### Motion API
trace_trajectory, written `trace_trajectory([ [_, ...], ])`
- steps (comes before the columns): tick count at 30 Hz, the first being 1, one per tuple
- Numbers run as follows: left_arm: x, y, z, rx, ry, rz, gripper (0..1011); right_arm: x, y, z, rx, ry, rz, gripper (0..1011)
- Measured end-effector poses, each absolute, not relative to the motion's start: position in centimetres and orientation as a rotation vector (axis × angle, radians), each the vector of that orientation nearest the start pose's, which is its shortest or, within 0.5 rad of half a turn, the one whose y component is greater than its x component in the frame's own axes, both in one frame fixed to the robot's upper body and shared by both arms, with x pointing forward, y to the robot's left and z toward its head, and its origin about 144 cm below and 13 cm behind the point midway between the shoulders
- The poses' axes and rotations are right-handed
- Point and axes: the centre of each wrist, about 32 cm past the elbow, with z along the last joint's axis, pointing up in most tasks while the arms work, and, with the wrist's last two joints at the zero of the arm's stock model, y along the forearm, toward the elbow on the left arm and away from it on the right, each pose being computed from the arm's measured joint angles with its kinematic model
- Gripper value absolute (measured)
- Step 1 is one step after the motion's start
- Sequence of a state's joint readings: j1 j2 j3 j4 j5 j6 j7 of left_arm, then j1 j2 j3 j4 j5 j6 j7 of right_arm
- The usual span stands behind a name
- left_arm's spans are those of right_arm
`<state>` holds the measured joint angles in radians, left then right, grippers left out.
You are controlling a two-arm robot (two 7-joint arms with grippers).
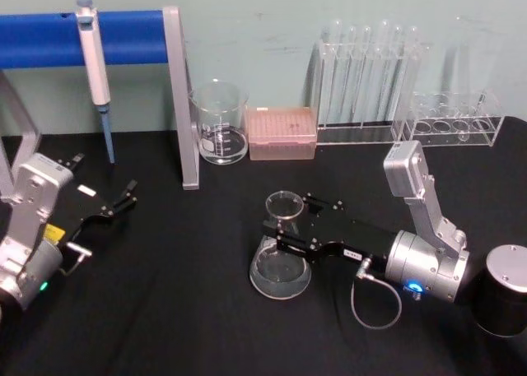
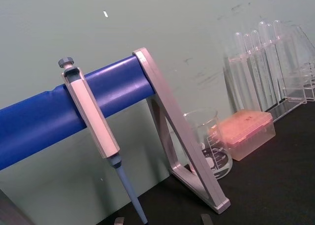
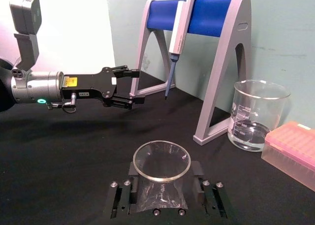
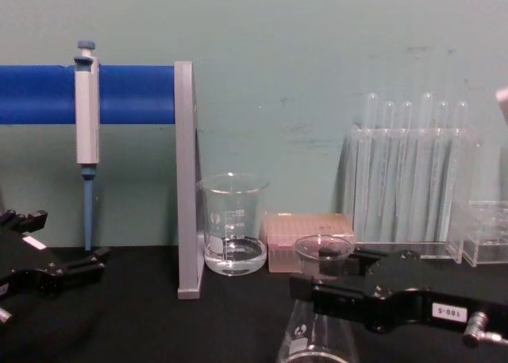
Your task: Grasp the erlenmeyer flask with one hand, shake it three times, then place it back.
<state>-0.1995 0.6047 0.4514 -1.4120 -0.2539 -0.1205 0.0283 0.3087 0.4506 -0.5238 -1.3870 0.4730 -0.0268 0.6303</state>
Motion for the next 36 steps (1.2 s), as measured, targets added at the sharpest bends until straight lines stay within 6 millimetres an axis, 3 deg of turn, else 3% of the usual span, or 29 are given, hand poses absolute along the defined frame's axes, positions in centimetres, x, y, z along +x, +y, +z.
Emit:
trace_trajectory([
  [6, 48.86, 30.97, 113.98, 0.305, -0.285, 1.248, 1001, 51.51, -23.81, 115.31, -0.100, 0.019, -0.562, 479],
  [8, 48.86, 30.97, 113.98, 0.304, -0.285, 1.248, 1001, 51.51, -23.81, 115.31, -0.100, 0.019, -0.562, 456],
  [36, 48.86, 30.96, 113.98, 0.304, -0.285, 1.248, 1001, 51.31, -24.19, 115.75, -0.077, -0.007, -0.585, 456],
])
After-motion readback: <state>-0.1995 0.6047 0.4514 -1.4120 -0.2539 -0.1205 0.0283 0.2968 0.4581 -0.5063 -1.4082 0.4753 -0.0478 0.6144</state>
